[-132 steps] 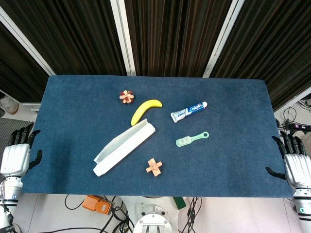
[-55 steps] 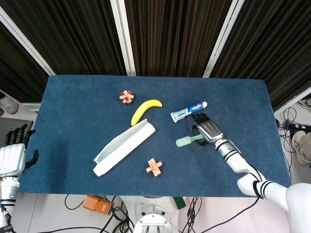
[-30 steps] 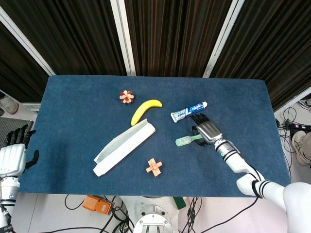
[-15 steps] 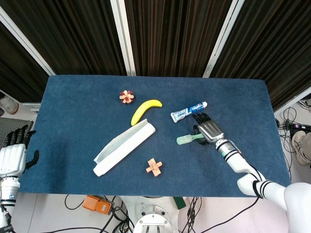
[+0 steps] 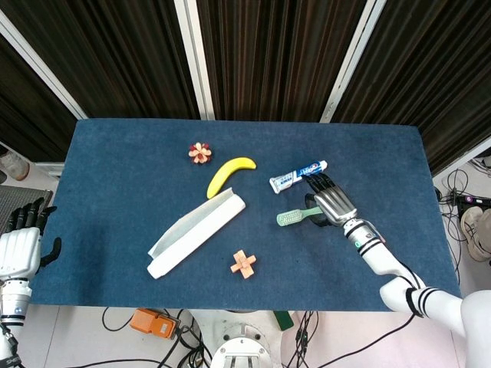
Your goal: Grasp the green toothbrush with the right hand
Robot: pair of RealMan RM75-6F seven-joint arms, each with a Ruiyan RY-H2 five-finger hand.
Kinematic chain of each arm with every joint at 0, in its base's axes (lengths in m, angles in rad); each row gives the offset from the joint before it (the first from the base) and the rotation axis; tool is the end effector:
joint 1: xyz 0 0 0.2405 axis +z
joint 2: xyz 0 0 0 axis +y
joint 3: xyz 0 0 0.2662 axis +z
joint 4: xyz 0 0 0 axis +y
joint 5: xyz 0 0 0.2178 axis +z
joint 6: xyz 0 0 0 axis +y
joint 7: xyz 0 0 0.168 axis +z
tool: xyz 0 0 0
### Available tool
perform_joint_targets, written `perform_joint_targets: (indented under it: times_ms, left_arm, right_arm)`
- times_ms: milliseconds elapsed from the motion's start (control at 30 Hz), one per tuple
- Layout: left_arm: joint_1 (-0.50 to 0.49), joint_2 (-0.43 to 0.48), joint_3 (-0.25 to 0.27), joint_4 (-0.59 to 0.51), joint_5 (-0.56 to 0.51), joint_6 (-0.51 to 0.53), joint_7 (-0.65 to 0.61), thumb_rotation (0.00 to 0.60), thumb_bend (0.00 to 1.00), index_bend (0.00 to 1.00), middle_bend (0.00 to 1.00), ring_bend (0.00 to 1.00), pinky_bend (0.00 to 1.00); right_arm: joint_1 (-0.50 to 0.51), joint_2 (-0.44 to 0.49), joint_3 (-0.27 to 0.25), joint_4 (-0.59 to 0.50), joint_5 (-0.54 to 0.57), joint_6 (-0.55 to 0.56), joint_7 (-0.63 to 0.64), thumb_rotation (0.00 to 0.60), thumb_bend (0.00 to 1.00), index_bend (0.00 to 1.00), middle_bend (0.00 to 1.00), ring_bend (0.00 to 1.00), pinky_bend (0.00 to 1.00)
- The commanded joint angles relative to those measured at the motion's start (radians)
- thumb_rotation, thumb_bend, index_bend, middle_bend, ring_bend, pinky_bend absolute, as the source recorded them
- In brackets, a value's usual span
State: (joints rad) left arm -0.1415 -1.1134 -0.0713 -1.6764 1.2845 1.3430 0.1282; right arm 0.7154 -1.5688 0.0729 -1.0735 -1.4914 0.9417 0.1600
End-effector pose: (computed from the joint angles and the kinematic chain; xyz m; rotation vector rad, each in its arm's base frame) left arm -0.3368 0.2248 0.1445 -1.3389 -1.0119 -0.7276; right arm -0.2209 -0.3972 -0.0212 1.9554 -0.8869 0.9371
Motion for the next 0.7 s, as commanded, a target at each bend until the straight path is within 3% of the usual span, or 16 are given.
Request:
perform_joint_targets:
  times_ms: [33,233,700]
  left_arm:
    - [0.000,0.000,0.000,0.000,0.000,0.000,0.001,0.600,0.41,0.17,0.02,0.00,0.05]
    - [0.003,0.000,0.003,-0.002,0.003,0.005,0.003,0.600,0.41,0.17,0.02,0.00,0.05]
    - [0.007,-0.003,0.008,-0.007,0.010,0.011,0.010,0.600,0.41,0.17,0.02,0.00,0.05]
  right_arm:
    - [-0.002,0.024,0.013,-0.041,-0.013,0.036,-0.005,0.600,0.65,0.72,0.08,0.07,0.06]
    - [0.022,0.062,0.066,-0.118,-0.012,0.077,-0.012,0.600,0.65,0.73,0.08,0.07,0.07]
    - [0.103,0.151,0.250,-0.300,0.065,0.136,-0.069,0.600,0.65,0.73,0.08,0.08,0.08]
